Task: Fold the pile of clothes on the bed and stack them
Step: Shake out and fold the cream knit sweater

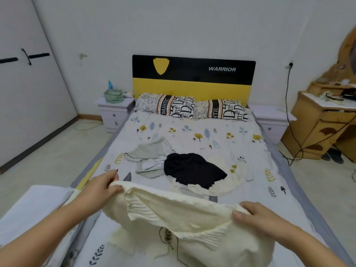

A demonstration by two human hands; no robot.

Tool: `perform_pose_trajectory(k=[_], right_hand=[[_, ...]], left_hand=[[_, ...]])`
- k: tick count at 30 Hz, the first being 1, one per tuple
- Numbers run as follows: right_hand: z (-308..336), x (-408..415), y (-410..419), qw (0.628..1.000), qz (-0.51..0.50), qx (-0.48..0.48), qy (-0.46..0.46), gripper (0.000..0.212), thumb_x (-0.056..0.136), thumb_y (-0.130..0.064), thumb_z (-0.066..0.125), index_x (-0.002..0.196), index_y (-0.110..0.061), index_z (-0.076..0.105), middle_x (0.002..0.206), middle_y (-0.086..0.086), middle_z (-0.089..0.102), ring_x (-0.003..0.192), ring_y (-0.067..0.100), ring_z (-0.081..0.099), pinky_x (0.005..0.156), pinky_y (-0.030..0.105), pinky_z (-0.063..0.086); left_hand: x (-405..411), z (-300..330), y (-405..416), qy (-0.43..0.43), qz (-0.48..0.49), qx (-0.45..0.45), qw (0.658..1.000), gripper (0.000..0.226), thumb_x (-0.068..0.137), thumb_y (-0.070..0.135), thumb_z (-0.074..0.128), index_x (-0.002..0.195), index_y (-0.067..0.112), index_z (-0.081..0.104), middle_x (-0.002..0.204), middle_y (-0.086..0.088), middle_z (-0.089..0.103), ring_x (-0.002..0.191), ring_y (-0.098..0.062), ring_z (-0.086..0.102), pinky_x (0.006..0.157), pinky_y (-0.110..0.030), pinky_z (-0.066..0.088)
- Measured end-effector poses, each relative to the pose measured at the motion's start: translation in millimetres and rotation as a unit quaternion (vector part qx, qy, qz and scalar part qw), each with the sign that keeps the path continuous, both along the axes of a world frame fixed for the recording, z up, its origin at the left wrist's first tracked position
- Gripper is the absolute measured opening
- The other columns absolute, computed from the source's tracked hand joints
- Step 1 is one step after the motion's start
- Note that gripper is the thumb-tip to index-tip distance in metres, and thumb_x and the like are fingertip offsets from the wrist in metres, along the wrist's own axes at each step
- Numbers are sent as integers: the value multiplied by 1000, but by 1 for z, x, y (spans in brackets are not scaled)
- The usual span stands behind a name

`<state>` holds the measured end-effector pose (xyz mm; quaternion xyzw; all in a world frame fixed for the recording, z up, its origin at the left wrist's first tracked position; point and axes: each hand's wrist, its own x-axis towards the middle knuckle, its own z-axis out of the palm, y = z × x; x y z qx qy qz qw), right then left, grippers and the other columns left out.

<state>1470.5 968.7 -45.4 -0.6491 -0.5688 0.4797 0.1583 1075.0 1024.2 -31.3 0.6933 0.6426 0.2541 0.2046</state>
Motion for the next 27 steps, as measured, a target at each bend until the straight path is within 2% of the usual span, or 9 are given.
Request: perform_pose_trajectory(k=[2,4,6,10,13,17,21,25,27], right_hand=[[1,-1,-1,1000,-18,4,23,27,84,-31,67,71,-11,56,69,2,54,65,13,51,65,27,34],[1,-6,-2,994,-56,88,-16,32,84,-16,66,59,-16,46,59,-4,43,58,12,40,60,28,27],[1,-13,-6,980,-103,167,-41,38,84,-10,64,52,-18,44,51,-10,40,54,11,38,55,27,28],[4,-24,-24,936,-134,298,-134,29,89,-9,58,63,-22,52,54,-9,50,57,10,47,54,16,33],[10,-34,-43,898,-150,354,-214,34,91,-14,55,60,-23,45,53,-5,51,57,16,49,53,24,33],[31,-47,-70,880,-219,387,-165,32,95,-16,48,63,-13,42,55,2,47,55,20,43,50,31,28],[68,-65,-105,862,-226,430,-146,25,97,-14,42,75,-6,47,65,11,51,62,28,46,53,34,31],[125,-79,-137,810,-215,513,-184,24,96,-14,44,77,0,48,66,18,52,63,35,48,58,42,39],[154,-82,-151,785,-206,546,-206,23,96,-15,45,76,-5,48,62,10,48,58,29,44,53,36,34]], left_hand=[[-2,-1,-5,-18,15,11,1000,26,79,-1,64,64,8,45,58,-1,46,57,-15,40,53,-23,26],[-3,0,-9,-40,18,-3,999,20,80,-2,64,64,5,54,61,-3,54,60,-14,46,54,-20,28],[-6,4,-14,-70,20,-35,997,16,78,1,68,64,2,61,61,-1,57,60,-13,48,57,-22,32],[-17,16,-29,-92,-7,-96,991,26,74,10,77,55,5,60,54,2,49,54,-13,44,53,-23,30],[-27,27,-47,-122,-4,-89,989,28,80,17,72,66,-5,63,61,-7,55,61,-17,48,58,-26,33],[-38,46,-75,-118,16,-2,993,29,88,25,62,77,-1,68,71,-19,64,67,-22,55,62,-32,37],[-47,81,-108,-124,41,118,984,29,91,22,56,64,13,64,60,-5,57,58,-17,46,54,-29,31],[-56,124,-131,-94,65,229,967,34,89,24,59,73,-6,62,62,-17,52,60,-20,41,56,-32,31],[-62,148,-139,-90,61,276,955,37,89,27,61,75,-7,62,64,-14,50,62,-19,41,54,-34,36]])
